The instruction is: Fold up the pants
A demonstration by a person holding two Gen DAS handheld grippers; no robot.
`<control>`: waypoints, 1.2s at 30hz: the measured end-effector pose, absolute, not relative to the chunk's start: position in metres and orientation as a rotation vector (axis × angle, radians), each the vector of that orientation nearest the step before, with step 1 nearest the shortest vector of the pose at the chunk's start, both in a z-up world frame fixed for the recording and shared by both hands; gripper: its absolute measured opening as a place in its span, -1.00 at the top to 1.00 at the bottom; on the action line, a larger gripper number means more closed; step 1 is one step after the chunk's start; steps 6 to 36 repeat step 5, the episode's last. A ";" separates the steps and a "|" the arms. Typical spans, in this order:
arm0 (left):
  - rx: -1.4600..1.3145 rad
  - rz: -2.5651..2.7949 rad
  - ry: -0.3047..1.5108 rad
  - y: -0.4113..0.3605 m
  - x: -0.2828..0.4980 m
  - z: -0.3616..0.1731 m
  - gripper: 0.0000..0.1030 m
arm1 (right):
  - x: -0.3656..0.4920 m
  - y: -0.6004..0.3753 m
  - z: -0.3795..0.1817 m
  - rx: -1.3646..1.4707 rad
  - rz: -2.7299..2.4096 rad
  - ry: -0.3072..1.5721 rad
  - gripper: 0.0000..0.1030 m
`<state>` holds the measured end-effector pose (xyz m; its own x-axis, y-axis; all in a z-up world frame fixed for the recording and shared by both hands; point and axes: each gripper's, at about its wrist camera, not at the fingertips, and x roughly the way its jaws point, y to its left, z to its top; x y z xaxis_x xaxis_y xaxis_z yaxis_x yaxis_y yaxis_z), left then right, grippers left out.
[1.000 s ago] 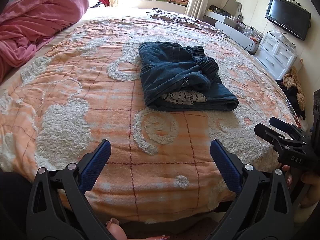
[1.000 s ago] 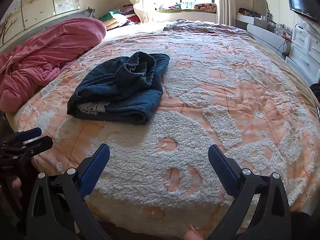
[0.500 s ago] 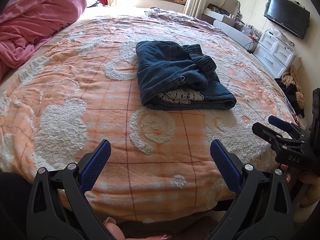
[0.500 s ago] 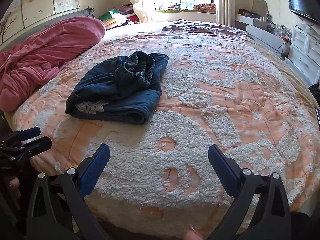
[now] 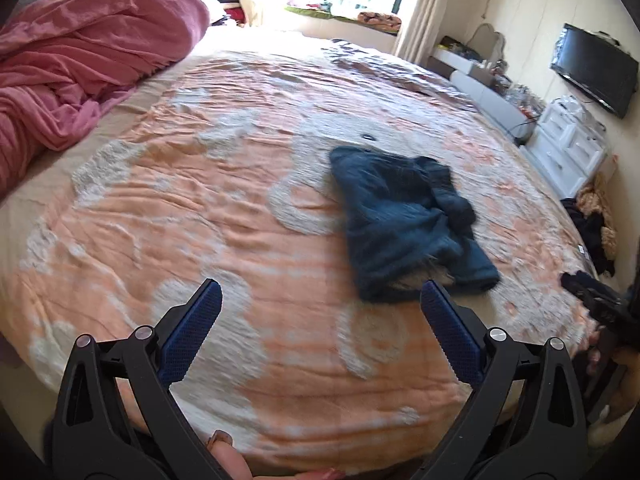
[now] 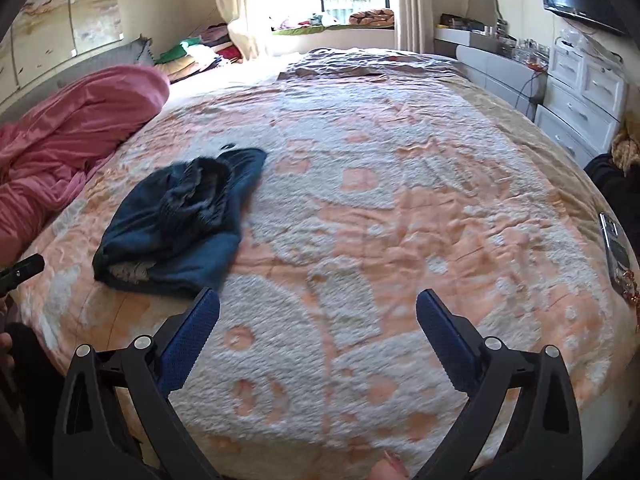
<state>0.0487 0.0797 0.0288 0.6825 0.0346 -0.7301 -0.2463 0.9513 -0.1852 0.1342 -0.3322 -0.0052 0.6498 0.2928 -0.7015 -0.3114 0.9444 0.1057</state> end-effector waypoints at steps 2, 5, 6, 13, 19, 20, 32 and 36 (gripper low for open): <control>-0.261 0.239 0.859 0.127 0.072 0.028 -0.82 | 0.165 -0.370 0.004 -0.003 0.255 0.782 -0.91; -0.212 0.385 0.911 0.202 0.112 0.015 -0.82 | 0.223 -0.421 0.001 -0.017 0.144 0.819 -0.91; -0.212 0.385 0.911 0.202 0.112 0.015 -0.82 | 0.223 -0.421 0.001 -0.017 0.144 0.819 -0.91; -0.212 0.385 0.911 0.202 0.112 0.015 -0.82 | 0.223 -0.421 0.001 -0.017 0.144 0.819 -0.91; -0.212 0.385 0.911 0.202 0.112 0.015 -0.82 | 0.223 -0.421 0.001 -0.017 0.144 0.819 -0.91; -0.212 0.385 0.911 0.202 0.112 0.015 -0.82 | 0.223 -0.421 0.001 -0.017 0.144 0.819 -0.91; -0.212 0.385 0.911 0.202 0.112 0.015 -0.82 | 0.223 -0.421 0.001 -0.017 0.144 0.819 -0.91; -0.212 0.385 0.911 0.202 0.112 0.015 -0.82 | 0.223 -0.421 0.001 -0.017 0.144 0.819 -0.91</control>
